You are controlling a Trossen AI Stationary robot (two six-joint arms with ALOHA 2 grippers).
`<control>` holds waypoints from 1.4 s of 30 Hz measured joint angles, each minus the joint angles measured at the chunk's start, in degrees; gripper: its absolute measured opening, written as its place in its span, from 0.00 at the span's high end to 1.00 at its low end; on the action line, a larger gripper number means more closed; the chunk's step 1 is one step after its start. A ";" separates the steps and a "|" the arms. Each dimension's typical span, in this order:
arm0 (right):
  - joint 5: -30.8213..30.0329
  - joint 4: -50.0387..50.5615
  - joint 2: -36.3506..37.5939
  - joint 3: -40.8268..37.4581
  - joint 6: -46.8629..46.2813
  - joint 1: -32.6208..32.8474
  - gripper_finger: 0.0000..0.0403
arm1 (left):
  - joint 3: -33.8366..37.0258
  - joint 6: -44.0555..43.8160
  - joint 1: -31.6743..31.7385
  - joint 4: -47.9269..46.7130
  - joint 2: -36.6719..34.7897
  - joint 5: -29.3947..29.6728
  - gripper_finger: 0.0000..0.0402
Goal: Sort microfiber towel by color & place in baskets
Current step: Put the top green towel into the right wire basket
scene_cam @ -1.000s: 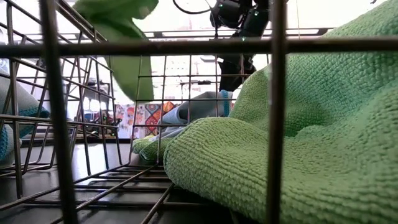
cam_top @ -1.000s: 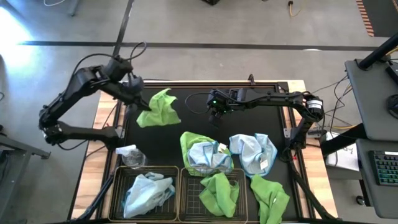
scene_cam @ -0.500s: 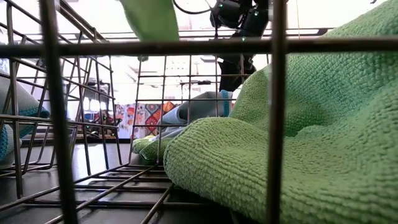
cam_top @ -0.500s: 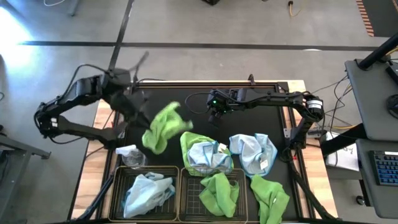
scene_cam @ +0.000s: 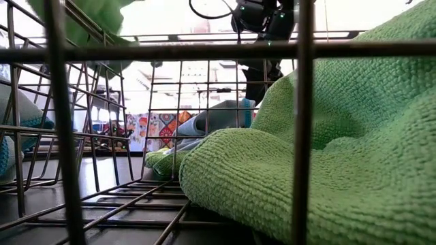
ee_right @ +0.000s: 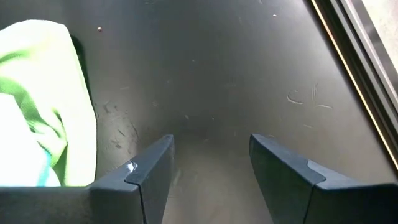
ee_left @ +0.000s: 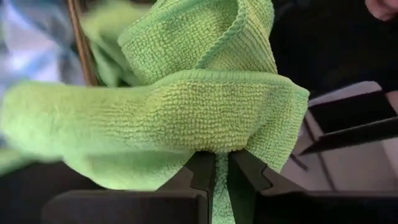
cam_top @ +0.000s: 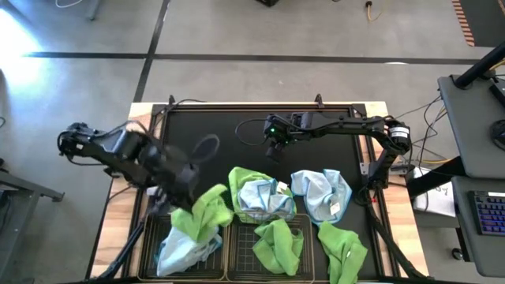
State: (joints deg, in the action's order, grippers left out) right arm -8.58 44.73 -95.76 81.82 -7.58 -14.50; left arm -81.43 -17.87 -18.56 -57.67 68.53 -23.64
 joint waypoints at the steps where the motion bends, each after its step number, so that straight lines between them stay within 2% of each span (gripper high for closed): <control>1: 0.00 -0.02 0.00 0.00 -0.04 0.00 0.49 | 0.04 -3.44 -1.35 -0.39 0.61 0.91 0.97; 6: 0.00 -0.02 0.01 0.00 0.38 0.02 0.49 | 0.11 -19.93 -8.47 -2.44 2.45 5.54 0.97; 10: 0.00 -0.03 0.01 0.00 1.13 0.02 0.49 | 0.09 -23.87 -12.46 -2.01 3.30 8.19 0.97; 16: 0.02 -0.07 0.00 0.00 1.06 0.02 0.49 | -0.59 -15.40 -12.18 1.79 3.53 14.68 0.97; 20: 0.83 -0.43 0.00 0.00 0.73 0.02 0.49 | -0.64 -8.42 -11.98 11.33 4.96 14.12 0.97; 24: 4.25 -1.26 0.00 0.00 1.19 0.02 0.49 | -1.71 -1.18 -12.01 15.90 7.83 9.68 0.97; 34: 6.02 -2.21 0.00 0.00 0.61 0.04 0.49 | -6.81 8.11 -11.94 14.29 17.06 10.86 0.97; 39: 6.03 -2.20 0.00 0.00 0.05 0.04 0.49 | -12.51 11.41 -11.22 8.60 21.76 18.27 0.97; 42: 6.03 -2.19 0.00 0.00 0.07 0.04 0.49 | -16.13 13.03 -10.16 6.76 24.71 19.62 0.97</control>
State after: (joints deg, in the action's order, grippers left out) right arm -2.55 42.54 -95.77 81.82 -7.51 -14.46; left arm -97.55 -4.84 -28.72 -50.91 93.24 -4.03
